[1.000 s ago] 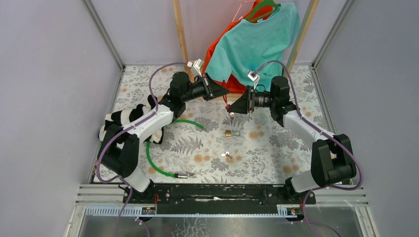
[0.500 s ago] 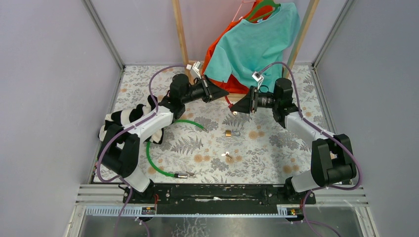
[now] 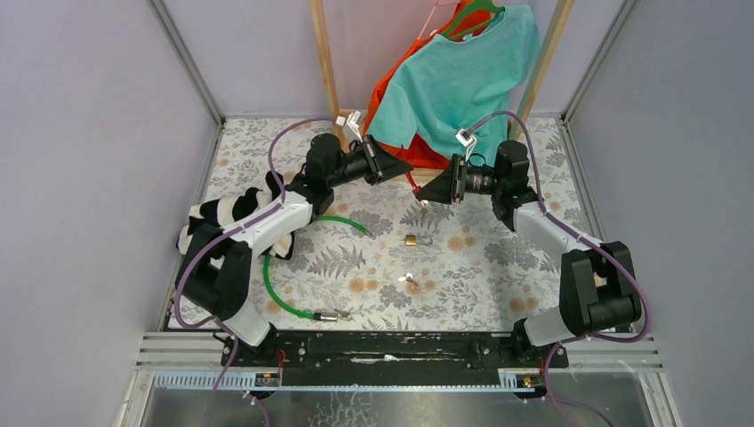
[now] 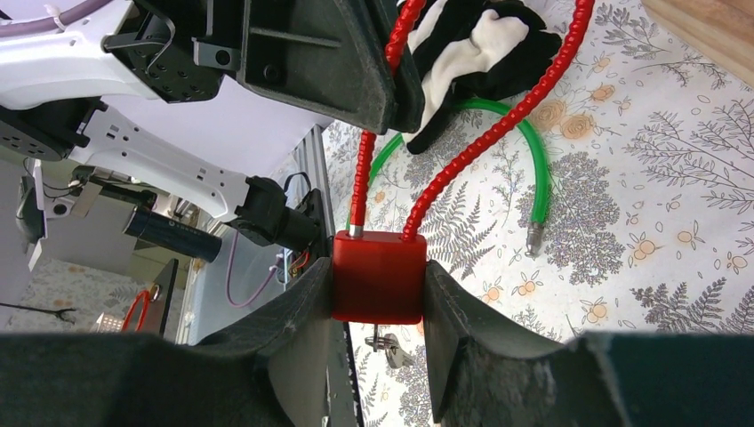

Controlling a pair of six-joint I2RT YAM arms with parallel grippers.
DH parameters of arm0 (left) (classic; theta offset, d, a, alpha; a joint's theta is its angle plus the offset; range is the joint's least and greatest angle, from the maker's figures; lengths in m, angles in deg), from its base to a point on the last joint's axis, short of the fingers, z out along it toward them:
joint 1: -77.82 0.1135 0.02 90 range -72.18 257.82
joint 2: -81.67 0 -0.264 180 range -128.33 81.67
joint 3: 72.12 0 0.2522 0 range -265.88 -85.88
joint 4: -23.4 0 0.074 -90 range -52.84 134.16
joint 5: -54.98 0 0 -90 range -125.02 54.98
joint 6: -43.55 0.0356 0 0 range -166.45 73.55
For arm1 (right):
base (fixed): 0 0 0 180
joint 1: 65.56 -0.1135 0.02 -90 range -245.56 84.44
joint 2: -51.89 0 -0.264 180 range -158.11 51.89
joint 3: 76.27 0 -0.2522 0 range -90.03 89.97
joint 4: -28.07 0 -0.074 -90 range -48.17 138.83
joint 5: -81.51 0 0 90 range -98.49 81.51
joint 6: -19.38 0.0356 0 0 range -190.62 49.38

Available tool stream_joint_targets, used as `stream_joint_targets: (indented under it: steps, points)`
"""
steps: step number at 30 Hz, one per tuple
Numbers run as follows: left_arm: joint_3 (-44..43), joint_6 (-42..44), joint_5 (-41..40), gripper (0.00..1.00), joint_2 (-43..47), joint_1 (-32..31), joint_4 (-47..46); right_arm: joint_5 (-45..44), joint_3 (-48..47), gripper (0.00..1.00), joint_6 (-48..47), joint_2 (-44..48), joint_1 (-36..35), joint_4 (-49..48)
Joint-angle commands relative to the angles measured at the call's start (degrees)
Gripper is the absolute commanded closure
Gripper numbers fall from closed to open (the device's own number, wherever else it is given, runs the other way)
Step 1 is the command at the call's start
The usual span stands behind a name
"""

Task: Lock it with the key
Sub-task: Lock the lock.

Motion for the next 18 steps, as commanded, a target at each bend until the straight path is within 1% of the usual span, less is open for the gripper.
stream_joint_targets:
  steps: [1, 8, 12, 18]
  points:
    - [0.86, 1.67, 2.62, 1.00, -1.27, -2.49, 5.19, 1.10, -4.04, 1.00, -1.66, 2.95, 0.64, -10.07]
    - [1.43, 1.21, 2.41, 1.00, -2.04, -4.04, 5.34, 0.85, -7.01, 1.00, -9.34, 2.75, 0.65, -2.21]
    - [2.64, 0.22, 1.86, 1.00, -2.14, -4.07, 5.37, 1.18, -8.43, 1.00, -12.96, 2.86, 0.62, 0.53]
    - [2.91, -0.52, 1.19, 1.00, -2.56, -4.14, 6.91, 2.68, -12.11, 1.00, -23.52, 3.38, 0.62, 10.21]
